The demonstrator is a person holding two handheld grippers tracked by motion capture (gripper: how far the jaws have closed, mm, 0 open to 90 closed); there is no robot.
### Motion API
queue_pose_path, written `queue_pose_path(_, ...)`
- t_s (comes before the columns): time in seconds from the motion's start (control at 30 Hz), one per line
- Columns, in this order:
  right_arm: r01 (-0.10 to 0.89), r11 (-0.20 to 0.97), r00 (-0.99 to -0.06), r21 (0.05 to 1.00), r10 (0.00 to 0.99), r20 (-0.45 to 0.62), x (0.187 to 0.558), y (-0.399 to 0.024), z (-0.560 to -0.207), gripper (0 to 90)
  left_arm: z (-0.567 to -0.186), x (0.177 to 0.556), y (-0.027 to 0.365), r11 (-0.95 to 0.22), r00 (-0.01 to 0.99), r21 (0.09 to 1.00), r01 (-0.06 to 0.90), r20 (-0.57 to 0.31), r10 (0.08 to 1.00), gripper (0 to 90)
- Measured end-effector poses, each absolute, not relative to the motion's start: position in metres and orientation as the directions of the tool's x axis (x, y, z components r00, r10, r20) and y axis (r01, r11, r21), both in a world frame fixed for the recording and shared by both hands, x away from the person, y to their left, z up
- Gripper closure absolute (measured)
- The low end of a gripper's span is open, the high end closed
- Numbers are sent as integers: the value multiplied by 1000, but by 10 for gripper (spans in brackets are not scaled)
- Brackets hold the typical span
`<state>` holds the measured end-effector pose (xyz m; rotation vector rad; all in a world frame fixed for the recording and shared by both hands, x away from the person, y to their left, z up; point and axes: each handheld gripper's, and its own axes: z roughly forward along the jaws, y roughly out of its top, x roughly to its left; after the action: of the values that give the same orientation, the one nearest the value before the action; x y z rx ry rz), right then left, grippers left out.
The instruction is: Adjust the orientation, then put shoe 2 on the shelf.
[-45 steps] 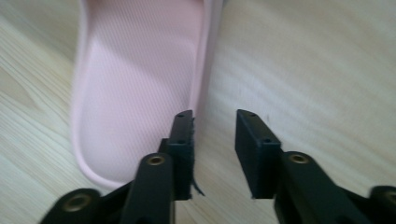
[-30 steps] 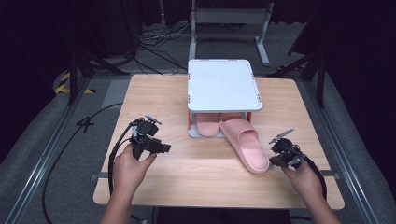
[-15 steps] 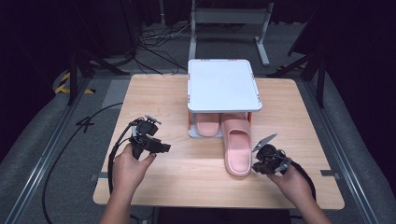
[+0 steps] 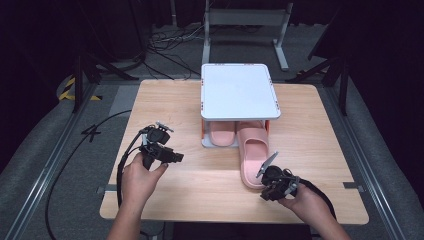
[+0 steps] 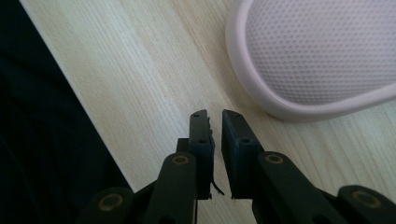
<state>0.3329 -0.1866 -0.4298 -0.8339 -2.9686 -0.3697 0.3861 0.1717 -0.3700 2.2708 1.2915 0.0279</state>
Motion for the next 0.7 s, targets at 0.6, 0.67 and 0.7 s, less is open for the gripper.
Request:
queue_pose_path(0.6,524,799,-840,297,543,22,346,-184,-433,871,-372,378,181,-384,520,448,808,-235,821,508)
queue_pose_path(0.67,531,781,-829,330,559,11,349,-186,-428,873,-373,378,183,-381,516,443,811,-236,824,508)
queue_pose_path(0.7,533,774,-824,341,566,5,351,-186,-426,873,-373,377,184,-374,508,443,815,-235,829,508)
